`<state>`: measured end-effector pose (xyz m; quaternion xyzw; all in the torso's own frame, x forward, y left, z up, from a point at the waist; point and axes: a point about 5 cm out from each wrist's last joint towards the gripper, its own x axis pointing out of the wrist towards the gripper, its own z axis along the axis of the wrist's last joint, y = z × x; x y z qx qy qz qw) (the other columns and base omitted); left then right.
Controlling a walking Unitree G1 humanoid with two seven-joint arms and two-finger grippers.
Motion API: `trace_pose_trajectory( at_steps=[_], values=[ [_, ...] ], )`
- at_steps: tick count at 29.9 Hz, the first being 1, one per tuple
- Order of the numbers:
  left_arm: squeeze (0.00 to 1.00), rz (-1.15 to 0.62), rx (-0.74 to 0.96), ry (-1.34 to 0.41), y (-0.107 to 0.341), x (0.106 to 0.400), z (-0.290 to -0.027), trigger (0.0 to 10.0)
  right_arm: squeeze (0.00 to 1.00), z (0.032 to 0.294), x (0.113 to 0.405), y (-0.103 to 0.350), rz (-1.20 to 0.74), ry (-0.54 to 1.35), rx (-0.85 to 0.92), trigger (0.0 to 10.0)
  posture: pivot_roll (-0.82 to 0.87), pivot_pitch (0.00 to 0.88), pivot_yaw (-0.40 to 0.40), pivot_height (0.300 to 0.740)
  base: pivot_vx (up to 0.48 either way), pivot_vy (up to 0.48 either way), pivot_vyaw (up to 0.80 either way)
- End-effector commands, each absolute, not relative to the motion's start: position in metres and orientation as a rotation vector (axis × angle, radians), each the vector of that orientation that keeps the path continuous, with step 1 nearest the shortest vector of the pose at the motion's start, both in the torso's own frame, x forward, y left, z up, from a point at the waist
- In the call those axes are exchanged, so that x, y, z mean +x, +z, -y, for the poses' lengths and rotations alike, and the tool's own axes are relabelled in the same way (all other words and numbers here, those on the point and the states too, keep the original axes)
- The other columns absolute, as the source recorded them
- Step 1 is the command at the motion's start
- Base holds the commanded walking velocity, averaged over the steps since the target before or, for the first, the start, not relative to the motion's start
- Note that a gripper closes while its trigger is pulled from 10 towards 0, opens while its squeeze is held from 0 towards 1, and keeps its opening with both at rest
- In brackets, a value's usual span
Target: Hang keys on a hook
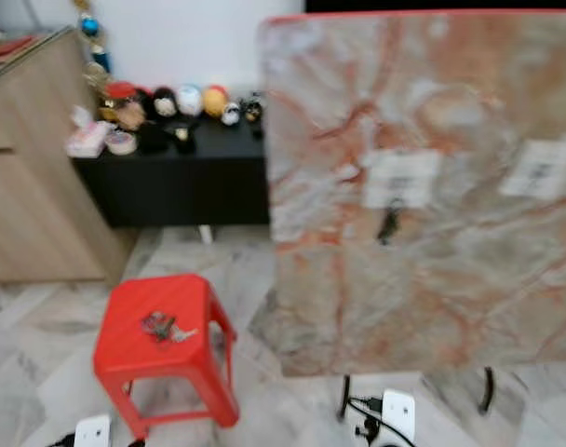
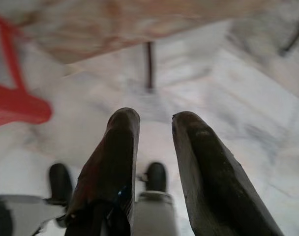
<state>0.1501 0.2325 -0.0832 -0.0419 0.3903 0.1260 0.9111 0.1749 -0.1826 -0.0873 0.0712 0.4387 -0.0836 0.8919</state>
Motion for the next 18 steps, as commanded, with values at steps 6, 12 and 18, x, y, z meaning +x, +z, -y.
trace_pose_trajectory(
  at_steps=[6, 12, 18],
  values=[
    [0.00, -0.834, -0.081, 0.251, -0.0852, 0.1469, -0.2333, 10.0, 0.00, 0.1772, 0.1722, -0.0893, -0.931, -0.152, 0.152, 10.0, 0.08, 0.000, 0.014, 0.740, 0.000, 0.480, 0.00],
    [0.00, -0.843, -0.084, 0.254, -0.0863, 0.1449, -0.2330, 10.0, 0.00, 0.1765, 0.1738, -0.0888, -0.931, -0.134, 0.141, 10.0, 0.08, 0.000, 0.012, 0.740, 0.000, 0.480, 0.00],
    [0.00, -0.851, -0.090, 0.256, -0.0874, 0.1430, -0.2322, 10.0, 0.00, 0.1779, 0.1774, -0.0871, -0.924, -0.141, 0.145, 10.0, 0.08, 0.000, 0.011, 0.740, 0.000, 0.480, 0.00]
  ],
)
